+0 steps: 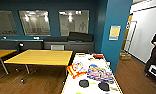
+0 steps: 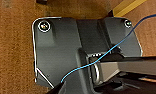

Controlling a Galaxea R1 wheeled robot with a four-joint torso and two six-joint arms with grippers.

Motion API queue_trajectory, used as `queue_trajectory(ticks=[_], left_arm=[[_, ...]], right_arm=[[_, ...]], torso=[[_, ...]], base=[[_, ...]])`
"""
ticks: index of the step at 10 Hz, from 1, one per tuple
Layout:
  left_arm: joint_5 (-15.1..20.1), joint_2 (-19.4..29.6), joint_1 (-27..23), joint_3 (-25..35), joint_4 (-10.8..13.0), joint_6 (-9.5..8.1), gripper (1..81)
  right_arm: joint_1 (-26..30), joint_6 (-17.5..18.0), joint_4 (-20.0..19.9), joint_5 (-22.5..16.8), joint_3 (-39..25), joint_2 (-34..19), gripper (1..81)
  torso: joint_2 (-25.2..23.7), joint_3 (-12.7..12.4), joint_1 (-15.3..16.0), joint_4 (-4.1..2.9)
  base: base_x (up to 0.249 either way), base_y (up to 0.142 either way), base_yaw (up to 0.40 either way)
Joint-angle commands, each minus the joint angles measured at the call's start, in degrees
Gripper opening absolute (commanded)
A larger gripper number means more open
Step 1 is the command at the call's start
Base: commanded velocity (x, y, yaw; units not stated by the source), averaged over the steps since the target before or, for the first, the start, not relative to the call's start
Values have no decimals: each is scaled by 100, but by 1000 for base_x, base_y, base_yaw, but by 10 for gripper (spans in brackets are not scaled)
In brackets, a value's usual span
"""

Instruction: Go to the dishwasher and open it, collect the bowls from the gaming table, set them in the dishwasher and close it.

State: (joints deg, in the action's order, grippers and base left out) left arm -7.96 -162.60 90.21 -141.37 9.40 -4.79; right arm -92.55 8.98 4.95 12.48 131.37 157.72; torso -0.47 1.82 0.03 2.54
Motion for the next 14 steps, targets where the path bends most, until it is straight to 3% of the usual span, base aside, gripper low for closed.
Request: queue_trajectory(ticks=[1,3,6,9,11,13,14], left_arm=[[251,315,-218,400,1,-31,811],[251,298,-218,374,-8,-31,811],[251,262,-218,365,-26,-31,811],[251,245,-218,347,-35,-22,811],[251,245,-218,338,-26,-22,811],[251,236,-218,338,-34,-22,811],[251,236,-218,338,-35,-31,811]], right_arm=[[65,437,59,183,-2425,-1929,811],[92,420,59,655,-3566,-2972,811],[284,437,50,931,-4768,-4227,811],[609,534,6,1424,-5682,-5509,811],[1014,622,-126,1415,-6071,-6101,811],[1619,622,-397,1293,-6247,-6338,811],[1927,631,-565,1028,-6238,-6347,811]], torso=[[0,0,0,0],[0,0,0,0],[0,0,0,0],[0,448,-2,0],[0,754,-3,0],[0,1100,-2,0],[0,1250,-2,0]], base=[[0,0,0],[0,0,0],[0,0,0],[0,0,0],[0,0,0],[0,0,0],[0,0,0]])
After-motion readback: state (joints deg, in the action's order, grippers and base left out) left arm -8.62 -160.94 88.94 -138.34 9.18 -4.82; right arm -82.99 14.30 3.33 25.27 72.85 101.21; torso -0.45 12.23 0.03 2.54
